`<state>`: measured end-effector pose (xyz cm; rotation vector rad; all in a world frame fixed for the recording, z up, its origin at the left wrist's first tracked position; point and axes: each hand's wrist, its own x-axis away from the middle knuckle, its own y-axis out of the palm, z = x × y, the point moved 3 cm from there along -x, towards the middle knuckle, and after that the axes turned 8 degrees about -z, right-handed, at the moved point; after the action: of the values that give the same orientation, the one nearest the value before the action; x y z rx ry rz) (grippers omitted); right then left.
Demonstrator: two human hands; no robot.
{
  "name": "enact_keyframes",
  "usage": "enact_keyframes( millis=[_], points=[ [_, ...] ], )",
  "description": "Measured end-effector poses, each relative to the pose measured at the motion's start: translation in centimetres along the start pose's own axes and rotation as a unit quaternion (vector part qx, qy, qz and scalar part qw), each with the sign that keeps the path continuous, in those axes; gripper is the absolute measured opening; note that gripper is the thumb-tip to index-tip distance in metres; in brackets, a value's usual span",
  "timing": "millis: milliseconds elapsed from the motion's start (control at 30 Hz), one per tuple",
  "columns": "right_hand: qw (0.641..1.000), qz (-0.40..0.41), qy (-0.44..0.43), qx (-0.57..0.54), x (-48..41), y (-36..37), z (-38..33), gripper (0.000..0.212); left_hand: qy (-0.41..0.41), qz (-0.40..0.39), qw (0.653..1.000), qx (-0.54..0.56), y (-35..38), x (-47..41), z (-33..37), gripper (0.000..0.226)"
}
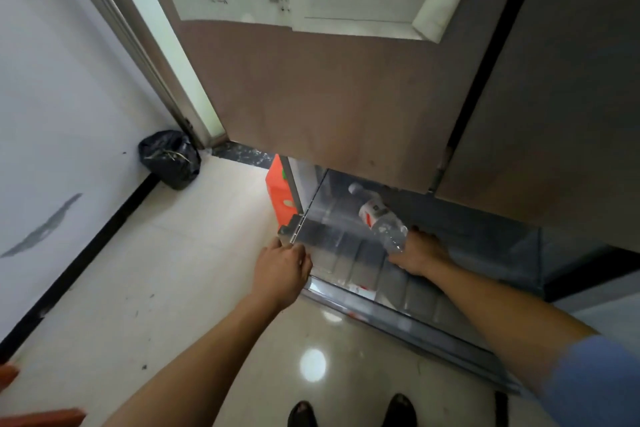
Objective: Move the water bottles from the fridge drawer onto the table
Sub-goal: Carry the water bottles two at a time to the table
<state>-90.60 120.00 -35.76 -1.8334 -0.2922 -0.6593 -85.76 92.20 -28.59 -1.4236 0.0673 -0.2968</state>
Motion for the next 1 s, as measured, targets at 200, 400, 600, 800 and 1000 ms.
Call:
enact_keyframes(
  millis=[200, 400, 600, 800, 1000],
  points=[
    [0.955, -0.104, -0.030, -0.275, 4.5, -1.9, 1.4, 0.025, -0.008, -0.063, 0.998, -0.021, -0.9, -1.2, 1.4, 0.026],
    [0.920, -0.192, -0.073, -0.334, 10.0, -3.6, 2.3, 0.022, -0.039, -0.060, 0.974, 0.214, -1.7, -3.0, 3.5, 0.050],
    [0.880, -0.263, -0.131, -0.374, 12.5, -3.4, 2.1, 0.039, -0.130, -0.104, 0.827, 0.537, -3.5, -4.3, 4.0, 0.053],
    [0.852, -0.253, -0.110, -0.444, 10.9, -2.7, 2.4, 0.059, -0.067, -0.027, 0.846, 0.528, -6.2, -3.4, 4.5, 0.035],
    [0.901, -0.093, -0.009, -0.424, 5.5, -2.4, 2.9, 0.042, -0.022, 0.081, 0.922, 0.378, -6.7, -1.3, 4.4, 0.025]
  ],
)
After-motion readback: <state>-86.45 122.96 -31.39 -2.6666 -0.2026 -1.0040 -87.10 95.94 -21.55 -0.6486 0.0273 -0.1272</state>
